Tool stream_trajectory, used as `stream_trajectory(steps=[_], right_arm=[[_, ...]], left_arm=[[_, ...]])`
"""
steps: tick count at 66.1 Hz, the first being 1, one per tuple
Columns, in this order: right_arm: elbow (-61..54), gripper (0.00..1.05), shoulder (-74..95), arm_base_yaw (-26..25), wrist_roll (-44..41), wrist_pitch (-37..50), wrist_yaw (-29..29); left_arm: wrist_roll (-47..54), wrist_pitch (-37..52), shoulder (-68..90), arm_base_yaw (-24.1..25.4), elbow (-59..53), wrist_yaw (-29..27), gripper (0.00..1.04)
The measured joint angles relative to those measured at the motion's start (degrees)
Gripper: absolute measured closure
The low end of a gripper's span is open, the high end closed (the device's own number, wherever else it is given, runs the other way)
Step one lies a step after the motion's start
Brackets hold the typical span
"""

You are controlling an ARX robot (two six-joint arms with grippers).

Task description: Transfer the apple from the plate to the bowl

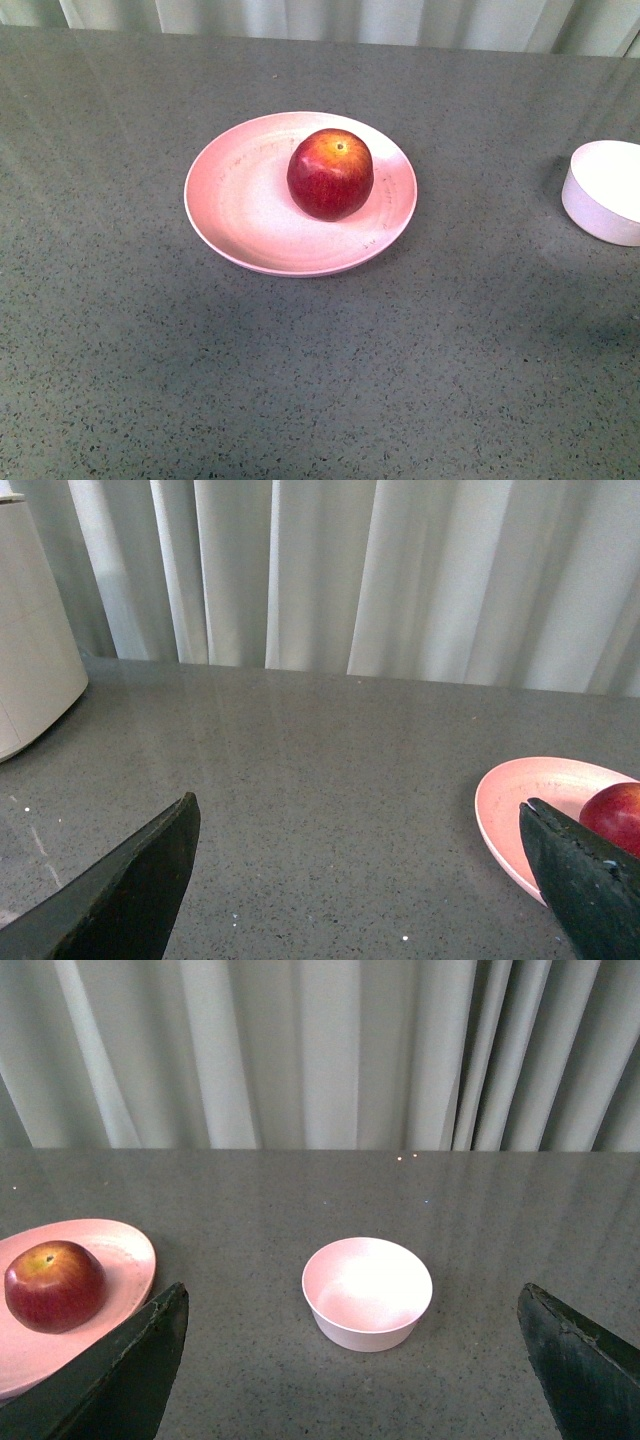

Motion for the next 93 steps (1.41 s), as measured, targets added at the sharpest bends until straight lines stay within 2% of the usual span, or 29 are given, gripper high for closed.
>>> stream_trajectory(steps=[12,16,18,19,24,30,36,41,51,66,93], right_arm=[[0.0,0.09,0.0,0.0,0.0,0.0,0.1],[3.1,0.09,5.0,1.5,1.4,-8.3,8.9],[5.2,0.09,10.9,0.0,1.5,-11.5,13.3],[5.8,0.09,13.9,-1.3,1.2,-11.2,13.6],[7.4,0.09,25.2,-8.1,-1.2,-4.7,9.9],[9.6,0.09,35.6,-13.9,-3.8,4.6,4.7],[12.7,0.09,46.6,-17.9,-5.5,13.6,1.3],[16.0,0.09,57.2,-19.2,-6.1,20.0,-1.1],[23.7,0.09,76.2,-18.0,-7.3,27.3,-1.8],[33.4,0.09,94.1,-14.9,-7.3,30.4,0.7],[45.4,0.09,108.5,-10.7,-2.8,26.4,1.0]], left_arm=[[0.0,0.0,0.0,0.0,0.0,0.0,0.09],[0.0,0.0,0.0,0.0,0.0,0.0,0.09],[0.0,0.0,0.0,0.0,0.0,0.0,0.09],[0.0,0.0,0.0,0.0,0.0,0.0,0.09],[0.0,0.0,0.0,0.0,0.0,0.0,0.09],[0.0,0.0,0.0,0.0,0.0,0.0,0.09],[0.0,0.0,0.0,0.0,0.0,0.0,0.09],[0.0,0.0,0.0,0.0,0.0,0.0,0.09],[0.0,0.0,0.0,0.0,0.0,0.0,0.09],[0.0,0.0,0.0,0.0,0.0,0.0,0.09],[0.0,0.0,0.0,0.0,0.0,0.0,0.09]])
